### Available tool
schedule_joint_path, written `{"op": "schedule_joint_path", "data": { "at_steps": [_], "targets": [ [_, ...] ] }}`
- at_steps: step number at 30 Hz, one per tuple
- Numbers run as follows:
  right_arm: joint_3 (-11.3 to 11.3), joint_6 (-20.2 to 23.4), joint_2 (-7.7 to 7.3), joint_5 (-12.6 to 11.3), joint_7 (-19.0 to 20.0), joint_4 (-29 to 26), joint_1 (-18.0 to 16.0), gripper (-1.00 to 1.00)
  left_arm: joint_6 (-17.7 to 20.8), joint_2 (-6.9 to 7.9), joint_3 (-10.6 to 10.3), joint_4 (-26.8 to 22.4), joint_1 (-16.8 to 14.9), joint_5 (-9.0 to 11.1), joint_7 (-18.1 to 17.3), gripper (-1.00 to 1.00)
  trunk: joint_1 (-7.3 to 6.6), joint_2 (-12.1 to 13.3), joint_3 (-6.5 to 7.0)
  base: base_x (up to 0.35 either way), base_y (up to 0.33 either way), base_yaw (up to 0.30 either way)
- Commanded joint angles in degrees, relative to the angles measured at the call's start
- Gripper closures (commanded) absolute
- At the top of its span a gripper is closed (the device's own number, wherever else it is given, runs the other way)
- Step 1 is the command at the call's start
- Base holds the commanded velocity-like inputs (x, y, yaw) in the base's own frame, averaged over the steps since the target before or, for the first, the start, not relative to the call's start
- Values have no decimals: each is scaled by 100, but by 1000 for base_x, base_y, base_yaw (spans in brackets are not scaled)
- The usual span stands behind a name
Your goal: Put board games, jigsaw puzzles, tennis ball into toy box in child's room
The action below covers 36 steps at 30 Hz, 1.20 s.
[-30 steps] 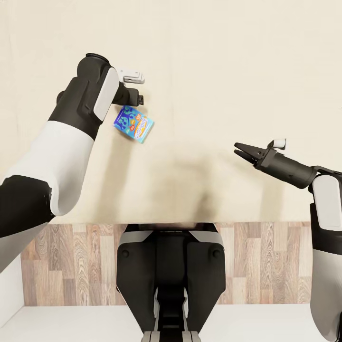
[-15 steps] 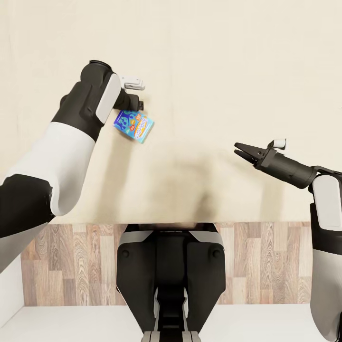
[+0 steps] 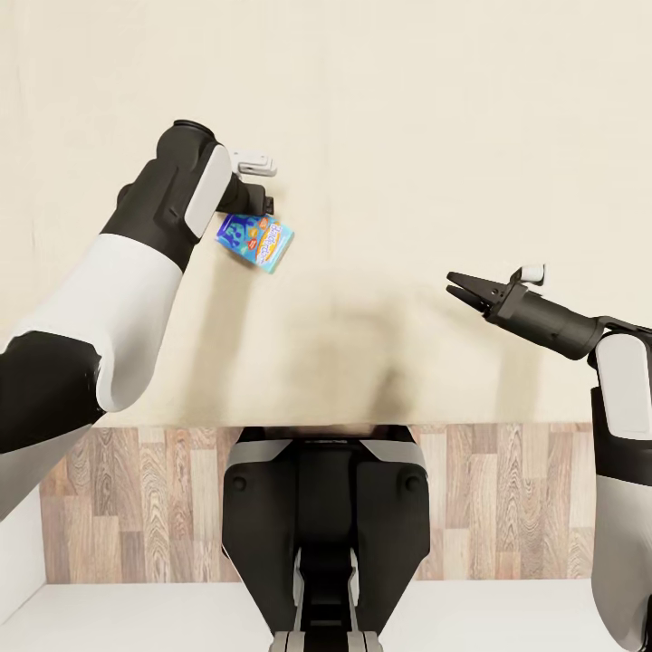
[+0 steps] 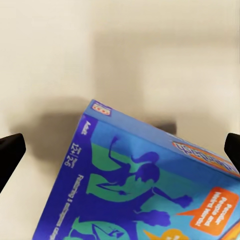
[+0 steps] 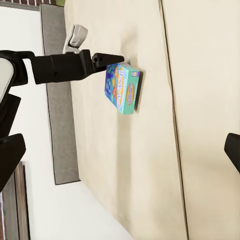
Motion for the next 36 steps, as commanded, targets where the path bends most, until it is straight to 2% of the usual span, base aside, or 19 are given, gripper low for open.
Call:
{"op": "schedule_joint_path", "data": {
  "at_steps": [1, 16, 31, 36],
  "targets": [
    [-7, 27, 0, 26, 35, -1, -3, -100, 15, 2, -17, -2, -3, 60, 55, -100, 4, -9, -6, 0, 0, 0],
    [-7, 28, 2, 26, 34, -7, -3, -100, 29, -11, -25, 8, 23, 61, 56, -100, 4, -9, -6, 0, 0, 0],
    [1, 26, 7, 26, 34, -8, -3, -100, 66, -11, -11, 268, 24, 62, 49, -100, 4, -9, -6, 0, 0, 0],
    [1, 32, 8, 7, -146, -8, -3, -100, 73, -8, 4, 331, 24, 61, 48, -100, 4, -9, -6, 0, 0, 0]
  ]
}}
